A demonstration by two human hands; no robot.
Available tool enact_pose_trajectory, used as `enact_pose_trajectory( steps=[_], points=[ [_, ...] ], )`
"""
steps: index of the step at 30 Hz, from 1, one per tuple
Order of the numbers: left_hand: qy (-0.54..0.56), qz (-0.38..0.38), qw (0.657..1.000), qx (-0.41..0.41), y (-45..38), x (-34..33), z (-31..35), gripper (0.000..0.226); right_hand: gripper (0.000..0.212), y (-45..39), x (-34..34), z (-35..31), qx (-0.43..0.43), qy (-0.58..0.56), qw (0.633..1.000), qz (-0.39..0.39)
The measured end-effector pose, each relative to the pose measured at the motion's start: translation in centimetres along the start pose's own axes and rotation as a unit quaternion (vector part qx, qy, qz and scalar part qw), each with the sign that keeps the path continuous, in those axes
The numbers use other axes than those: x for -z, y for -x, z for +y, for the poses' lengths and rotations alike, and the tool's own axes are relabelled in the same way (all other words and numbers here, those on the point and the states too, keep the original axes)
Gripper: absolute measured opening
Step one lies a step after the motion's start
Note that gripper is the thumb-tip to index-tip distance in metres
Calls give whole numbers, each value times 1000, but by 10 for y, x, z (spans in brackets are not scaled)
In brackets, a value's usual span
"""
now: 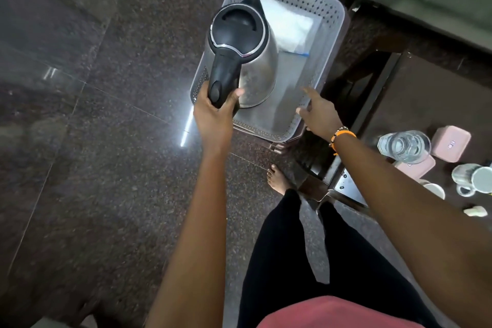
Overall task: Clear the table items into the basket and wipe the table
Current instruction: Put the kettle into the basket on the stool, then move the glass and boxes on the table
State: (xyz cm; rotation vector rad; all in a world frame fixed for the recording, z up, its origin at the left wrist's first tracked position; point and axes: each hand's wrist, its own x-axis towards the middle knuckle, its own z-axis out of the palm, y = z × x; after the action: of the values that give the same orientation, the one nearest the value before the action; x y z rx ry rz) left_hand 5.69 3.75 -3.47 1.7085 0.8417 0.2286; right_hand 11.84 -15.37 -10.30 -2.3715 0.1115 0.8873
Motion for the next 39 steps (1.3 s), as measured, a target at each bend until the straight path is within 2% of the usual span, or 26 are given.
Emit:
enact_pose_trajectory(
  steps=[2,6,12,17,19,22,24,27,30,33,36,39],
  points=[
    [-13,-6,1000,3,-1,3,-5,32,59,-2,-3,-5,-38,-50,998,20],
    [-5,-20,1000,14,0,4,-9,35,63,-3,-10,-14,-79,-68,992,75],
    [11,-39,999,10,7,-6,-7,31,64,-7,-4,-9,-94,-68,989,96],
    [-27,-30,999,-5,10,-11,-5,32,64,-9,-3,-3,-84,-60,991,88],
    [-53,-7,999,-4,12,-11,-7,35,63,-10,-2,0,-73,-57,994,61],
    [-103,46,994,9,27,-16,-11,48,62,-2,6,12,-6,-128,992,21],
    [-105,82,991,32,46,-23,-13,56,59,10,16,28,46,-153,987,32],
    [-64,106,989,80,83,-41,-17,64,49,30,31,72,71,-117,987,89],
    [-43,25,991,125,124,-67,-22,48,50,46,48,130,31,-10,989,145],
    [-69,-105,982,138,162,-99,-24,40,77,59,63,181,-12,98,982,159],
    [-113,-204,963,138,188,-133,-21,41,101,61,76,218,-58,128,980,139],
    [-142,-270,945,117,207,-161,-18,43,111,55,85,241,-62,146,984,81]
  ],
)
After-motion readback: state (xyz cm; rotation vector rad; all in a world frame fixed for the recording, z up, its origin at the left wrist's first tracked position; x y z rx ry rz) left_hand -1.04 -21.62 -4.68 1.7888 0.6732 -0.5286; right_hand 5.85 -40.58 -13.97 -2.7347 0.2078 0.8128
